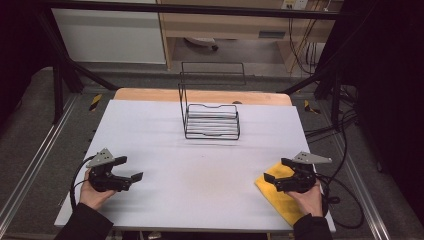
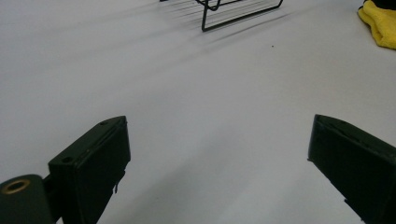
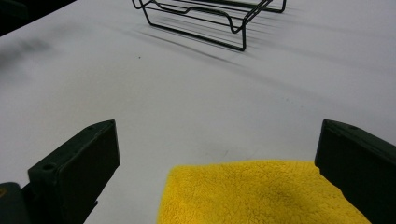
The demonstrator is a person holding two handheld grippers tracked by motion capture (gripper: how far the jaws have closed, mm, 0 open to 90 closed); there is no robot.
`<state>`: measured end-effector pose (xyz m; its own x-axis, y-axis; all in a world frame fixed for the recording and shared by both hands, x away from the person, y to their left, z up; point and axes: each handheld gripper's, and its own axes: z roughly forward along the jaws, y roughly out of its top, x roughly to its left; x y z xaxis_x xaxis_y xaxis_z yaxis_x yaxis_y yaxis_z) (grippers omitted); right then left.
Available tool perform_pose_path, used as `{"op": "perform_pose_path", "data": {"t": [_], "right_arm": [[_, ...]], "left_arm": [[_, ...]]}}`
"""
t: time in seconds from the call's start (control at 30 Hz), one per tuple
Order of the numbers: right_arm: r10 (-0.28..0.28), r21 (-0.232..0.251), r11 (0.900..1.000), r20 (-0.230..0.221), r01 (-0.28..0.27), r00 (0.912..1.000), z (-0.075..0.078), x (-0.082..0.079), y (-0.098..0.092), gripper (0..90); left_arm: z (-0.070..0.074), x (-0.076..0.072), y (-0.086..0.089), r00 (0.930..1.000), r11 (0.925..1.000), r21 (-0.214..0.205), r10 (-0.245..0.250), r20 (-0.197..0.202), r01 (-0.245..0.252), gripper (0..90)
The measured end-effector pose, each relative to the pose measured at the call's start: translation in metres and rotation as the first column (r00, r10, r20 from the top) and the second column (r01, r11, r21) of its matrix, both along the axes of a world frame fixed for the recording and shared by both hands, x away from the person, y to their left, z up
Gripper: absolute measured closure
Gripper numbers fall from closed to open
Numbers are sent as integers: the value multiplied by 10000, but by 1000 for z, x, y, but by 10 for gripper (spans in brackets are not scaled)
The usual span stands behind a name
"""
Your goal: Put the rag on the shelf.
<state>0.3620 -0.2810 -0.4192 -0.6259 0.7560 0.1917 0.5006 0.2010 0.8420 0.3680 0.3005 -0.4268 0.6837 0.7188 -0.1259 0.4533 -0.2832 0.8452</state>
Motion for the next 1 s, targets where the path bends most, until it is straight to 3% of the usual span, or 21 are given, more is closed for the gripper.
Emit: {"op": "perform_pose_path", "data": {"t": [0.43,0.83,1.0], "right_arm": [[31,-125,9999,-54,-32,10000,0,-2,5,8],[237,-717,9971,-129,-246,9996,2,-12,26,40],[209,-1081,9939,-131,-222,9997,3,-20,33,111]], "left_arm": [[-2,-1,-1,10000,9997,242,16,-47,-15,59],[-4,-1,-4,9999,9989,471,34,-101,-30,63],[-4,-2,-5,9999,9982,589,71,-75,-66,65]]}}
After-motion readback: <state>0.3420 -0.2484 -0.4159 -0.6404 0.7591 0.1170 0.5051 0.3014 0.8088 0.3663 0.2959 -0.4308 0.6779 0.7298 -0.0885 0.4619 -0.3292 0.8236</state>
